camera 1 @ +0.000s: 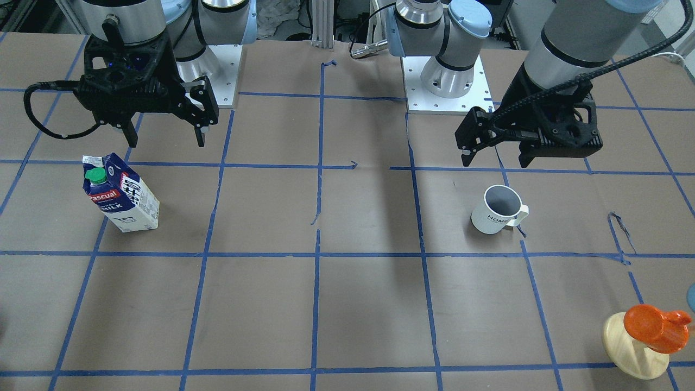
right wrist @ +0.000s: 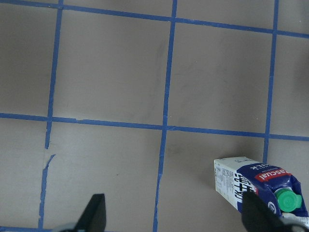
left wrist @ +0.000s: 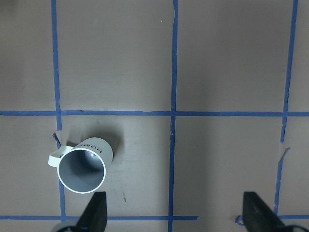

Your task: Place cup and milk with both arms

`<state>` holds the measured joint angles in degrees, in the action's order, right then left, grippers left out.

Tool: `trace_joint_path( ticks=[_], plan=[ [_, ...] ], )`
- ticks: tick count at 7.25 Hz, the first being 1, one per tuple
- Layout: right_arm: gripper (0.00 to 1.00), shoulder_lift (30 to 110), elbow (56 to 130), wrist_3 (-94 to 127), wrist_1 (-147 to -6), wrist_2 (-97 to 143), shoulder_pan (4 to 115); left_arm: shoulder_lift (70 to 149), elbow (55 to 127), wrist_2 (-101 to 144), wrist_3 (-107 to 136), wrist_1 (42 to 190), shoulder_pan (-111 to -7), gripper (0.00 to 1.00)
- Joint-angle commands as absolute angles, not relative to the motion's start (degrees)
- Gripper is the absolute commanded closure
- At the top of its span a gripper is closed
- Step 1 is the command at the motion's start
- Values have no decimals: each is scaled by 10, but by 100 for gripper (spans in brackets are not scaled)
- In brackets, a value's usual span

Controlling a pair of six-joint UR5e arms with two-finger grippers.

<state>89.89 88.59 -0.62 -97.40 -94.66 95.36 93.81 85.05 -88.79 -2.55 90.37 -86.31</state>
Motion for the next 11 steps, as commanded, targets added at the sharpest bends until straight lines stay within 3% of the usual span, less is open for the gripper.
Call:
trace_joint_path(
  ticks=[1,11],
  plan=[
    [0,897,886,-5,-974,-947,954,935,859,-889,-25,903,-863,0],
    [0,902,884,42,-950,-898,954,934,873,-885,-19,897,-832,0]
  ],
)
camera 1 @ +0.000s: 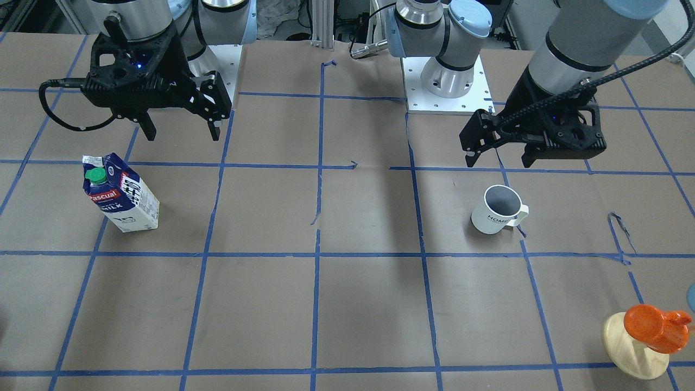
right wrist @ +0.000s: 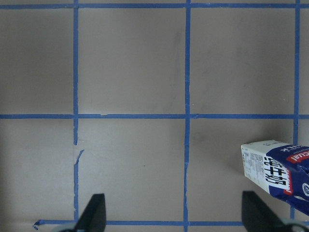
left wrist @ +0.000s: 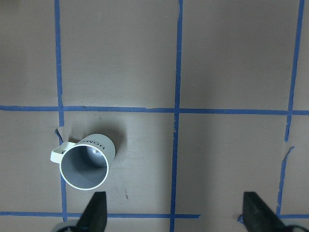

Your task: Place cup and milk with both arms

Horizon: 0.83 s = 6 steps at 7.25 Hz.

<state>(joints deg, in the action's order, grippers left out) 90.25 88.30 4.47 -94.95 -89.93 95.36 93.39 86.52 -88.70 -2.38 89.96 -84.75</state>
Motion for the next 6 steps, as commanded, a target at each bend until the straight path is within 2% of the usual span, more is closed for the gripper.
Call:
trace_joint_path(
  ticks=[1,3,6],
  plan=[
    [0,902,886,41,-950,-897,954,937,877,-885,-26,896,-799,0],
    [0,903,886,40,-949,-898,954,947,879,-889,-26,897,-759,0],
    [0,903,886,40,-949,-897,954,936,924,-899,-25,896,-701,0]
  ],
)
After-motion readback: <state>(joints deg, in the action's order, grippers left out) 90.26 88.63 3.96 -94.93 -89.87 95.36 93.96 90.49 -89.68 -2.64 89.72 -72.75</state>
